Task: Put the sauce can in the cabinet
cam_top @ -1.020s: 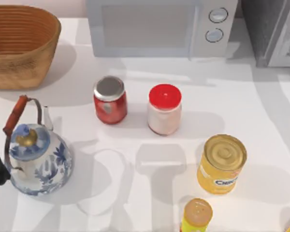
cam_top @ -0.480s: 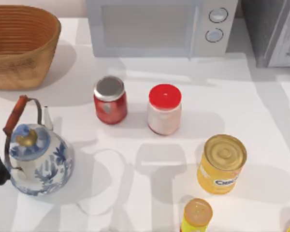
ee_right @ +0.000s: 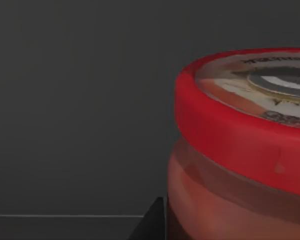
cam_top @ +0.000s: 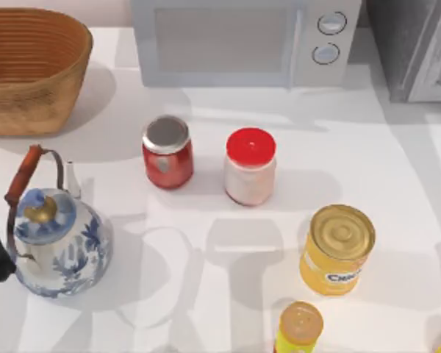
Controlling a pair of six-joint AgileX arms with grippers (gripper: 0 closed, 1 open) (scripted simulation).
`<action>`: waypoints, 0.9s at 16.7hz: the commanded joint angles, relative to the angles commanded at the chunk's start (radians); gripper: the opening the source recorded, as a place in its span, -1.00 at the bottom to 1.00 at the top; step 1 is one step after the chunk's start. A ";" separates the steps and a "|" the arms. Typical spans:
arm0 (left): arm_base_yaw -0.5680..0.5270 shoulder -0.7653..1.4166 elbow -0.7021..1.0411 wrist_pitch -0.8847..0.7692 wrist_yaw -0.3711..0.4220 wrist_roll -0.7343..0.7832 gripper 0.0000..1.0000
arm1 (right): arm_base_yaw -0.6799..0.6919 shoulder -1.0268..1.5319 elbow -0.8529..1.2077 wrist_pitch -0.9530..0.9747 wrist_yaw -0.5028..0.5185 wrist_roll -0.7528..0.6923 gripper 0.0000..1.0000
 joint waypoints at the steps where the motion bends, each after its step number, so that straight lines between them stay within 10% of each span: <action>1: 0.000 0.000 0.000 0.000 0.000 0.000 1.00 | -0.003 0.022 0.018 0.003 -0.004 0.000 -1.00; 15: 0.000 0.000 0.000 0.000 0.000 0.000 1.00 | -0.034 0.203 0.168 0.034 -0.034 -0.001 -0.85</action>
